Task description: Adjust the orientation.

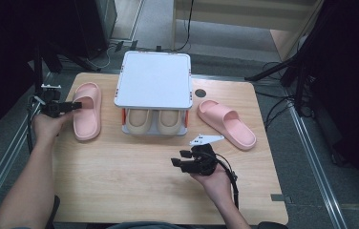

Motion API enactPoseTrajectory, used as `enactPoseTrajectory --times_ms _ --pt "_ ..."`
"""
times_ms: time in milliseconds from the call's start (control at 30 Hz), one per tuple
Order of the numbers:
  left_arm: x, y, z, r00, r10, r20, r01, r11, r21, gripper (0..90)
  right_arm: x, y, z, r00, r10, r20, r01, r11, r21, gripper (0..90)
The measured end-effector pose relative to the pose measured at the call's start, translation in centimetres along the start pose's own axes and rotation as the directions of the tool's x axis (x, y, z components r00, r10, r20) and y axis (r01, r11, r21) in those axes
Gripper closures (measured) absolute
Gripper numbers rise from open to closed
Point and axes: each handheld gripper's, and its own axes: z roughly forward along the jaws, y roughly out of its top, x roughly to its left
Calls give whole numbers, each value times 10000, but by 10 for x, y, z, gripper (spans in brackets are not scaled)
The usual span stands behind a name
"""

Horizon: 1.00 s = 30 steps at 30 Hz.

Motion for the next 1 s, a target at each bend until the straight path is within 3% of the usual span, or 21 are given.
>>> enactPoseTrajectory --times_ms 200,367,500,767,1000 --pt "-1 2 3 9995 218 -228 -220 9997 -66 566 0 -2 -3 9999 74 98 -74 10000 -24 503" --pt "-2 2 1 9977 428 -522 -436 9989 -149 685 -1 -2 -3 9999 75 104 -74 9999 -92 502" --pt "1 3 -1 9980 201 -600 -210 9997 -152 802 0 -2 -3 9999 72 127 -71 10000 -54 502" --pt "0 6 -6 9987 -55 -508 68 9996 256 830 -1 1 -3 10000 5 46 -5 9999 -112 502" --pt "-6 8 -16 9997 16 -231 -5 9988 499 832 0 6 2 9998 -141 -105 141 9999 -58 502"
